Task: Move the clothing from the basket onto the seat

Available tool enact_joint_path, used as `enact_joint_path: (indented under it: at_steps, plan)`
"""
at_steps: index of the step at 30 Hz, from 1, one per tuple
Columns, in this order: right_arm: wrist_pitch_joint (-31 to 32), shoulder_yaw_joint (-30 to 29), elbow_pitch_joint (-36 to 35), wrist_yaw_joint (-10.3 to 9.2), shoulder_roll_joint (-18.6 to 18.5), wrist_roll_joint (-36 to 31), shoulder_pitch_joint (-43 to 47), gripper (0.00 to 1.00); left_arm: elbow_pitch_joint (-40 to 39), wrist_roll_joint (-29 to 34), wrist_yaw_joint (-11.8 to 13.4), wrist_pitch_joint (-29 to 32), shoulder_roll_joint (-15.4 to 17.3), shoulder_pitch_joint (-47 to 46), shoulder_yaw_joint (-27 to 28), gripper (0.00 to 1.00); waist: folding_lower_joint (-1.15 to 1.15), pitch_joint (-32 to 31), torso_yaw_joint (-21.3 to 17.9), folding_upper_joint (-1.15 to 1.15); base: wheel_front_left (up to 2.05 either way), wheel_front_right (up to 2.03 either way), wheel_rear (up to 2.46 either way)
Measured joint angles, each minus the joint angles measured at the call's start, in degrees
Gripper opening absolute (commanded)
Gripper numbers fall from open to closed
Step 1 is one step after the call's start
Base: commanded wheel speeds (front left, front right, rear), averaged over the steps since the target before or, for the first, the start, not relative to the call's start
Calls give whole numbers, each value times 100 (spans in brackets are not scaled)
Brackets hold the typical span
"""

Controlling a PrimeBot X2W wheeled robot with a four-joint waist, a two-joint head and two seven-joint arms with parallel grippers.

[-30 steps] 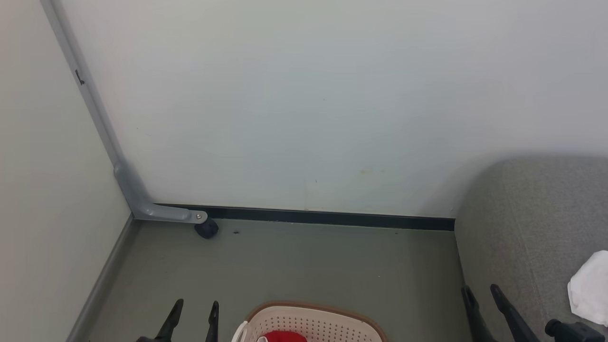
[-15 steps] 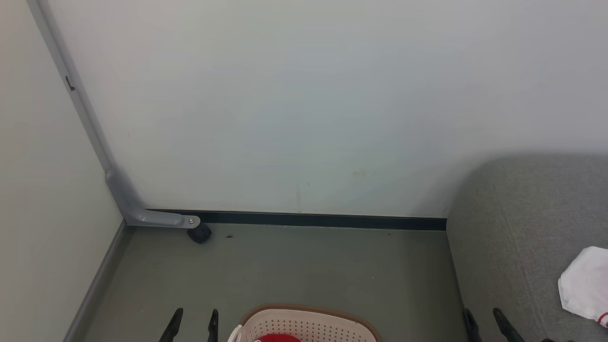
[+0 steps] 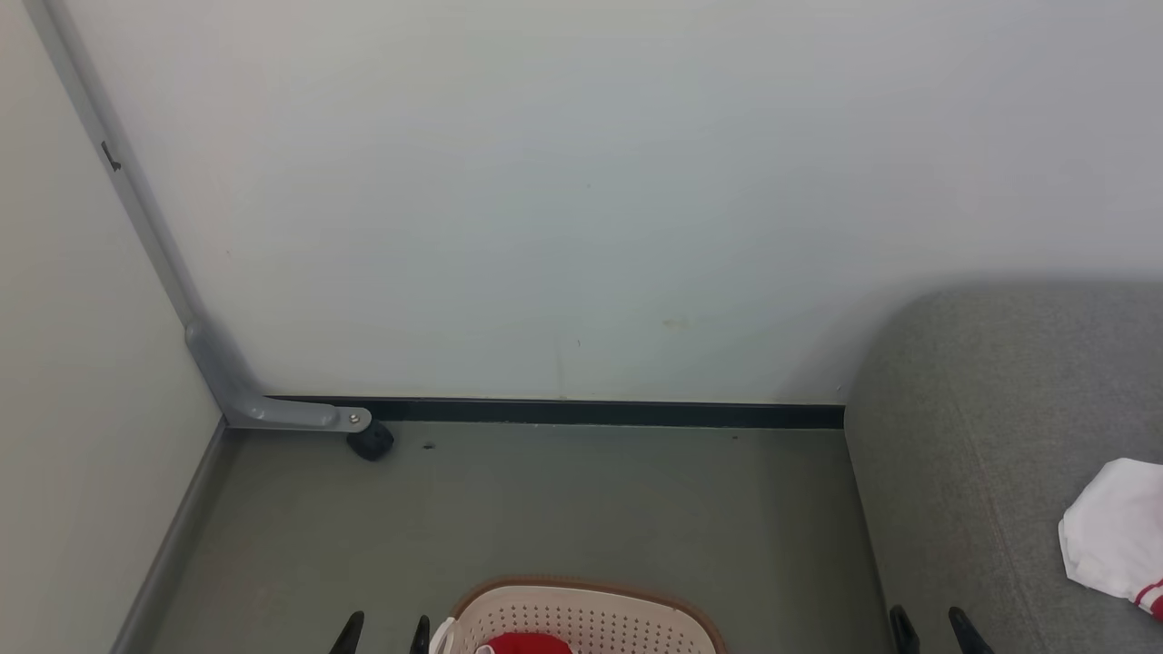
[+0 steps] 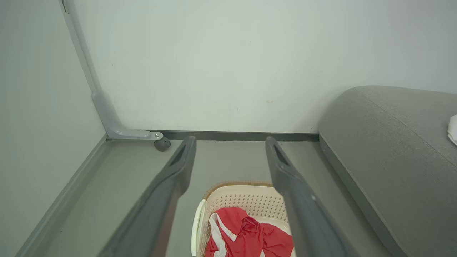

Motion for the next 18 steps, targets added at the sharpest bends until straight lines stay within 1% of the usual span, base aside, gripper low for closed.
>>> enact_joint_path:
  at_steps: [6,8,15,18]
  plan:
    - [0,-85,13,5,22,-12,-10,100,33,145,-53,0,-58,-2,57,100,0,26,-10,0,0,0,0]
    - [0,-105,15,7,38,-13,-10,100,44,151,-99,0,-74,-3,88,100,0,30,-10,0,0,0,0]
    - [0,-152,29,15,75,-71,-12,100,89,200,-145,0,-118,-3,126,100,0,40,-5,0,0,0,0]
    - [0,-176,33,60,91,-114,-12,100,103,204,-152,0,-124,-3,147,100,0,45,-3,0,0,0,0]
